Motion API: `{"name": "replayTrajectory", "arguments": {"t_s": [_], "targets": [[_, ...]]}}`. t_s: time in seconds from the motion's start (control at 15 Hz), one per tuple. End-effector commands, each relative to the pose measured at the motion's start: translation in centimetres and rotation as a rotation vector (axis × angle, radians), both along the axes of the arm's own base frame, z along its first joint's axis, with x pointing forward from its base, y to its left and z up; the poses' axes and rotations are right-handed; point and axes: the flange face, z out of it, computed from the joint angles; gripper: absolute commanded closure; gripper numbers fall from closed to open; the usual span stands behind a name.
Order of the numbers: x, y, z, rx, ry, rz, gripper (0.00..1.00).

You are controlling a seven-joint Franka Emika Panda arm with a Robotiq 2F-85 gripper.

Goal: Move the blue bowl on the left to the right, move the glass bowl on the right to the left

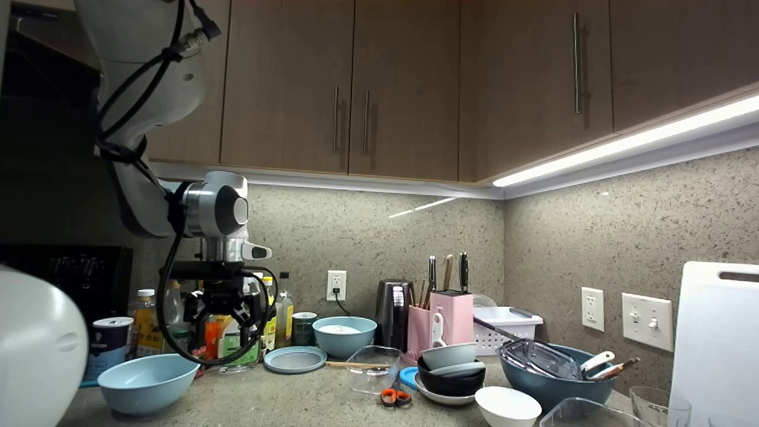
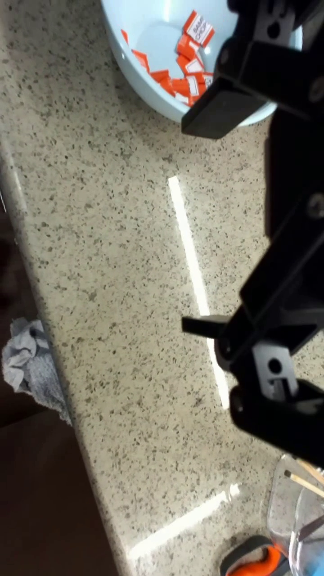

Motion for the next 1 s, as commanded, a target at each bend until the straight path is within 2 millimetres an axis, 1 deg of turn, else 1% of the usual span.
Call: {"name": "replayTrajectory", "arguments": {"t_s": [0.0,0.07,0.2,0.33,0.47,0.67,0.8,0.93], "targets": [[0.5,1.5,-0.3,0.182,0.023,0.008,0.00],[0.8,2.7,-0.8,0.236,0.046,0.009,0.00],[1.1,4.5,-2.0,0.272,0.079,0.000,0.00],[1.5,6.6,-3.6,0.263,0.110,0.006,0.00],[2.3,8.1,-5.9,0.229,0.143,0.041,0.00],[4.1,9.5,-8.6,0.182,0.205,0.084,0.00],[5.1,10.6,-9.8,0.157,0.230,0.115,0.00],[5.9,11.6,-10.6,0.131,0.241,0.140,0.00]]}}
